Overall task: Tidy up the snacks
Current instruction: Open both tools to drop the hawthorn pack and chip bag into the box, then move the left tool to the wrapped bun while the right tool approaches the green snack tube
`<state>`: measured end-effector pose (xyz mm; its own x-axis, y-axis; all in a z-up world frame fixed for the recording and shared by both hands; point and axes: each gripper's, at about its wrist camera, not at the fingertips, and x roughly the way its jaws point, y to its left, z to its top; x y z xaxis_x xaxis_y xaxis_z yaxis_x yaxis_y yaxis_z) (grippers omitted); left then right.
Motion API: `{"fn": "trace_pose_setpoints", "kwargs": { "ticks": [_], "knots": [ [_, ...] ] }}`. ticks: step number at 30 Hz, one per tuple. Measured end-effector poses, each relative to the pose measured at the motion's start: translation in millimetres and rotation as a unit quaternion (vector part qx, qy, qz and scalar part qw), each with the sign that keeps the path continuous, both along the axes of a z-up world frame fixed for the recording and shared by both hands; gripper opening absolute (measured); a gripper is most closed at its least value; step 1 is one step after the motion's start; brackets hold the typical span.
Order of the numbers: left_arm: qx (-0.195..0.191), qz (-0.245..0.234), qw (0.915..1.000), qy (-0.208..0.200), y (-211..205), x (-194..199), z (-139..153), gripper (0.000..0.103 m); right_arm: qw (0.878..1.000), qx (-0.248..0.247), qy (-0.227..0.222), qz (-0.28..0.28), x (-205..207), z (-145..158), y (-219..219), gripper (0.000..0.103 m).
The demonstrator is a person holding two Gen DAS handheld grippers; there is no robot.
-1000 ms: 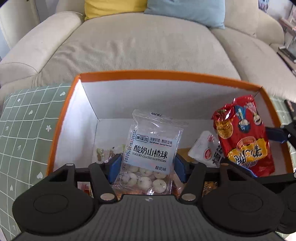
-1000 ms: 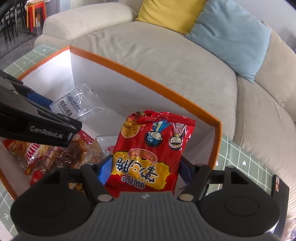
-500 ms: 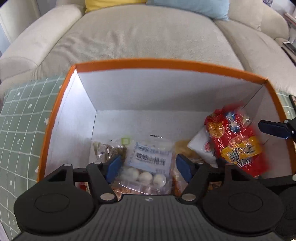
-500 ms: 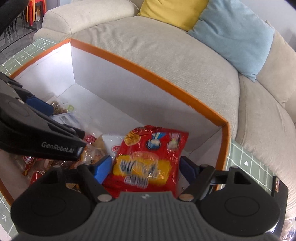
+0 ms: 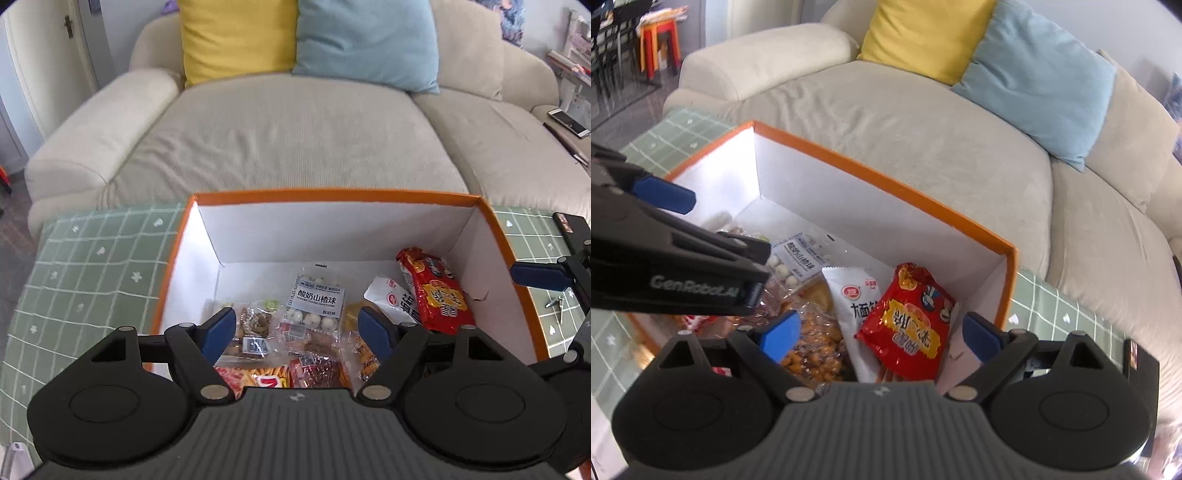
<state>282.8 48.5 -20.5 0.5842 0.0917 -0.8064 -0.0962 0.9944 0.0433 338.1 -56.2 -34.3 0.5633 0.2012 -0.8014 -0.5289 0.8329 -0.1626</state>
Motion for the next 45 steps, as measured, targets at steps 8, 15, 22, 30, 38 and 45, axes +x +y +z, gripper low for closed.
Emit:
{"fn": "trace_pose_setpoints", "kwargs": {
  "ticks": [8, 15, 22, 30, 38, 45],
  "knots": [
    [0.016, -0.009, 0.9976, -0.067, -4.0, -52.7, 24.4, 0.088, 0.998, 0.055, -0.032, -0.027, -53.4, 27.0, -20.9, 0.092],
    [0.006, -0.005, 0.9935, -0.113, -7.5, -106.5, 37.6, 0.088, 0.990, 0.104, -0.068, -0.061, -112.2, 36.5, -39.6, 0.092],
    [-0.005, -0.004, 0.9925, -0.122, -7.6, -151.7, 29.0, 0.088, 0.982, 0.136, -0.086, -0.097, -168.4, 29.8, -54.2, 0.092],
    [-0.017, 0.003, 0.9962, -0.086, -1.2, -185.7, -13.1, 0.080, 0.973, 0.142, -0.086, -0.159, -208.9, 0.2, -63.4, 0.092],
    [-0.031, 0.026, 0.9981, -0.047, 16.2, -194.9, -67.8, 0.074, 0.971, 0.097, -0.063, -0.209, -205.4, -54.3, -77.5, 0.081],
    [-0.083, 0.051, 0.9944, -0.042, 36.9, -193.9, -91.2, 0.077, 0.961, 0.096, 0.023, -0.259, -179.2, -95.4, -94.5, 0.076]
  ]
}}
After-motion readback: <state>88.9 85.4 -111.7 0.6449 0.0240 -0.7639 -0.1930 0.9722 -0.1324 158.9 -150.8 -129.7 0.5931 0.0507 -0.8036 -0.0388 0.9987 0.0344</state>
